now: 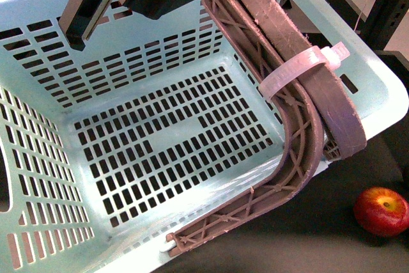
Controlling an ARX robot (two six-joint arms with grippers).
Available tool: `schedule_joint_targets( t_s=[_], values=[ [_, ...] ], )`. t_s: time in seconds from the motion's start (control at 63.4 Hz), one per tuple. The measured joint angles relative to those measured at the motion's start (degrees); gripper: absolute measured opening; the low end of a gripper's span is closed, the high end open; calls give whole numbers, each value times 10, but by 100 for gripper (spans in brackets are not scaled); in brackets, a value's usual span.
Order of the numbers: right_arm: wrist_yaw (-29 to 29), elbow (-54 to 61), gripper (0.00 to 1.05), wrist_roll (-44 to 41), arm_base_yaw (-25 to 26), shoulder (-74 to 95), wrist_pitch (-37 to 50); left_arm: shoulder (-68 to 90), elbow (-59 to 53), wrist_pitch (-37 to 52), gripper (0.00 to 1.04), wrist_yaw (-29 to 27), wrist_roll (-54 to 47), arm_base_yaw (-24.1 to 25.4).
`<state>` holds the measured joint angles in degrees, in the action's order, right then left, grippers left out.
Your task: Pick apple with right arm and hold basket with left
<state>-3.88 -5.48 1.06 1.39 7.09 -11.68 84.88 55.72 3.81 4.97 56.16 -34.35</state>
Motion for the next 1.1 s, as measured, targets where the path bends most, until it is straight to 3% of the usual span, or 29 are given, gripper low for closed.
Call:
schedule_joint_targets(
  t_s=[0.063, 0.253, 0.347, 0.489, 0.821, 1.105],
  values=[
    [-11, -22, 96, -3, 19, 122, -33, 0, 1, 0, 15, 0, -1, 0],
    [-47, -47, 96, -1, 66, 431, 170, 0, 2, 0, 15, -3, -2, 0],
    [-22, -83, 96, -16, 67, 604, 268, 1, 2, 0, 15, -2, -1, 0],
    [23, -132, 96, -56, 57, 807, 343, 1, 3, 0, 15, -1, -1, 0],
    [81, -272, 96, -106, 37, 1095, 384, 1, 3, 0, 15, -1, -1, 0],
    [100, -369, 96, -115, 38, 1183, 352, 1, 3, 0, 15, -1, -1, 0]
  ],
)
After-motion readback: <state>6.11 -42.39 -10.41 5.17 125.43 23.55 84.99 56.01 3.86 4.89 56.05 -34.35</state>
